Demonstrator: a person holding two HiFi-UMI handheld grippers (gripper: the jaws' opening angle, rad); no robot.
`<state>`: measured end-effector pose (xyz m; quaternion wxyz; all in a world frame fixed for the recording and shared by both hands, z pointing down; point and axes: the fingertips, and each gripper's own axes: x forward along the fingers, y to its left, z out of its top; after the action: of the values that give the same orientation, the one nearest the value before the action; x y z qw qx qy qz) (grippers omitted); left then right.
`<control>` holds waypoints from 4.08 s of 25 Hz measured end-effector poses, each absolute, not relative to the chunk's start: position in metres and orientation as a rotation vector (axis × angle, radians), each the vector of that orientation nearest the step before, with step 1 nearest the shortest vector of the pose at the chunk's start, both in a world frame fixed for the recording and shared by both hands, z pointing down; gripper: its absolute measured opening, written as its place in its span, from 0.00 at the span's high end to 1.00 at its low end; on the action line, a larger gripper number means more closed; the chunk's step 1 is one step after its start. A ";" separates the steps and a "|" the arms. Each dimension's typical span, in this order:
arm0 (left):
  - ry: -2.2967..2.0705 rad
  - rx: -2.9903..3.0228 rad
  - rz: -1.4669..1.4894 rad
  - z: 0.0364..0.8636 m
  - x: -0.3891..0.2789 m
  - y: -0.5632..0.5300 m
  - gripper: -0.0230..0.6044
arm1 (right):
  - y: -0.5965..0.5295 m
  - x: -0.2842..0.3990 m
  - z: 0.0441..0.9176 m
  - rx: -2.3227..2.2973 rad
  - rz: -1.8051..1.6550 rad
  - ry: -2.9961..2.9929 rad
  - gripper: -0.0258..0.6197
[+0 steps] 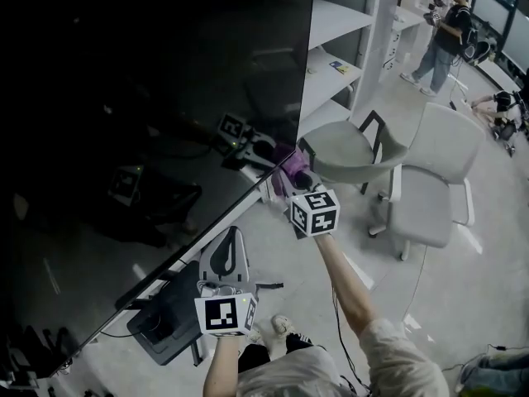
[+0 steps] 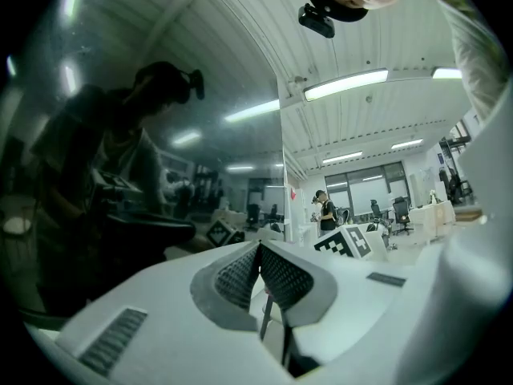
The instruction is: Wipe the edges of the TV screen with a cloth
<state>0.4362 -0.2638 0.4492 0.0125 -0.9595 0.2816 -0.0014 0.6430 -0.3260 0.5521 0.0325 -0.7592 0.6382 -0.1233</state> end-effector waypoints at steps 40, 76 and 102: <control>1.733 -2.688 0.050 0.477 0.185 -0.269 0.94 | -0.308 0.294 0.537 -1.758 -0.119 2.832 0.86; 2.481 -2.043 0.111 0.492 -0.277 -0.198 0.94 | -0.298 -0.189 0.534 -1.017 -0.103 3.137 0.86; 2.550 -1.855 0.194 0.469 -0.644 -0.221 0.94 | -0.292 -0.512 0.518 -0.972 0.163 3.175 0.86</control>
<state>-0.6445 -0.2209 0.4690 -0.0087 -0.5871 0.8071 0.0615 -0.5125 -0.2917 0.5181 -0.0914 -0.2911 0.9511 0.0487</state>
